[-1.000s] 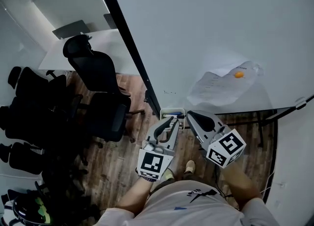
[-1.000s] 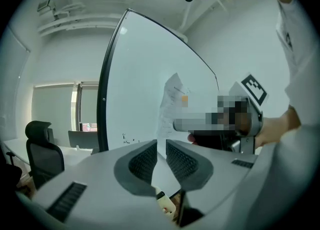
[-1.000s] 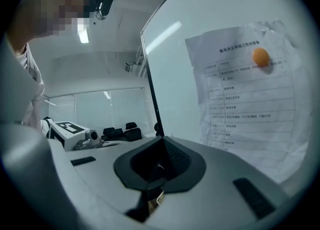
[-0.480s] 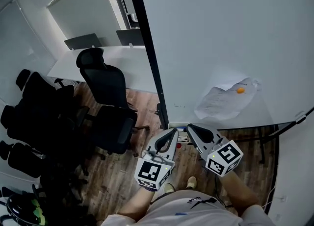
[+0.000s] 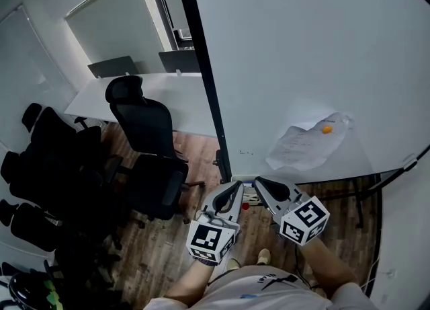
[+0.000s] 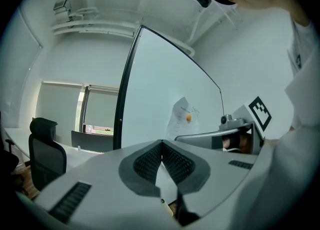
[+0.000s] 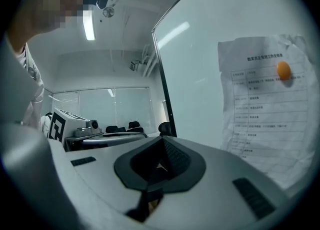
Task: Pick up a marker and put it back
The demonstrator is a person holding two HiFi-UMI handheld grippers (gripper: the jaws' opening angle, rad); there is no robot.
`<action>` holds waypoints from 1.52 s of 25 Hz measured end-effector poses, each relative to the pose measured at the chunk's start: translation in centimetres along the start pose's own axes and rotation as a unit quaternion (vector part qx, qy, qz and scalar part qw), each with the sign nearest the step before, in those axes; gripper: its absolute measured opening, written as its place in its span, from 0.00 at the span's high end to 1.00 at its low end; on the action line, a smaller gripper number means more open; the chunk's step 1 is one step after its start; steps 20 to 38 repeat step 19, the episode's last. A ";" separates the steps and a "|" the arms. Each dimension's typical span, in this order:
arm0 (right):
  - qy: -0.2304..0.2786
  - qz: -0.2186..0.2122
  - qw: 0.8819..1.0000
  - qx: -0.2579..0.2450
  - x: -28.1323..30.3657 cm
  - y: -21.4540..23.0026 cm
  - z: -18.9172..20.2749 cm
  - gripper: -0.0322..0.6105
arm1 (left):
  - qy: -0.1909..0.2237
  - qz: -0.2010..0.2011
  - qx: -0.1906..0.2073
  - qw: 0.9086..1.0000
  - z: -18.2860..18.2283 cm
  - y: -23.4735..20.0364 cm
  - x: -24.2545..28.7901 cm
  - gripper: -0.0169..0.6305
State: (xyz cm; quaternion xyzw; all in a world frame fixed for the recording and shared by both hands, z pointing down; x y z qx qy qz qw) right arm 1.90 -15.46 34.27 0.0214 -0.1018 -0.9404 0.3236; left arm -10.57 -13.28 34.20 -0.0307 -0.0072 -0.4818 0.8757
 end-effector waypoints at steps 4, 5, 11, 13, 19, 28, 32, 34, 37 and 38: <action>-0.001 0.002 1.000 -0.001 -0.1 -0.1 -0.1 0.93 | 0.000 0.002 0.000 1.000 0.0 0.1 0.0 0.96; -0.001 0.003 1.000 -0.001 -0.1 -0.2 -0.1 0.93 | 0.001 0.002 0.000 1.000 0.0 0.1 0.0 0.96; -0.004 0.004 1.000 -0.002 -0.3 -0.5 0.1 0.93 | -0.001 0.000 -0.002 1.000 0.3 0.1 -0.3 0.95; -0.005 0.003 1.000 -0.001 -0.3 -0.6 0.3 0.93 | -0.002 0.000 -0.002 1.000 0.3 0.2 -0.4 0.96; -0.004 0.006 1.000 -0.007 -0.4 -1.0 0.0 0.93 | 0.000 0.001 -0.002 1.000 0.3 0.3 -0.7 0.96; -0.004 0.006 1.000 -0.007 -0.4 -1.0 0.0 0.93 | 0.000 0.001 -0.002 1.000 0.3 0.3 -0.7 0.96; -0.004 0.006 1.000 -0.007 -0.4 -1.0 0.0 0.93 | 0.000 0.001 -0.002 1.000 0.3 0.3 -0.7 0.96; -0.004 0.006 1.000 -0.007 -0.4 -1.0 0.0 0.93 | 0.000 0.001 -0.002 1.000 0.3 0.3 -0.7 0.96; -0.004 0.006 1.000 -0.007 -0.4 -1.0 0.0 0.93 | 0.000 0.001 -0.002 1.000 0.3 0.3 -0.7 0.96; -0.004 0.006 1.000 -0.007 -0.4 -1.0 0.0 0.93 | 0.000 0.001 -0.002 1.000 0.3 0.3 -0.7 0.96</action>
Point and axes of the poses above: the fingertips, and each gripper's own axes: x forward along the fingers, y to its right, z out of its underside, the point moved 6 cm from there along -x, backward along the fingers, and after that the axes turned 2 degrees about -z, right-handed, at the moved point
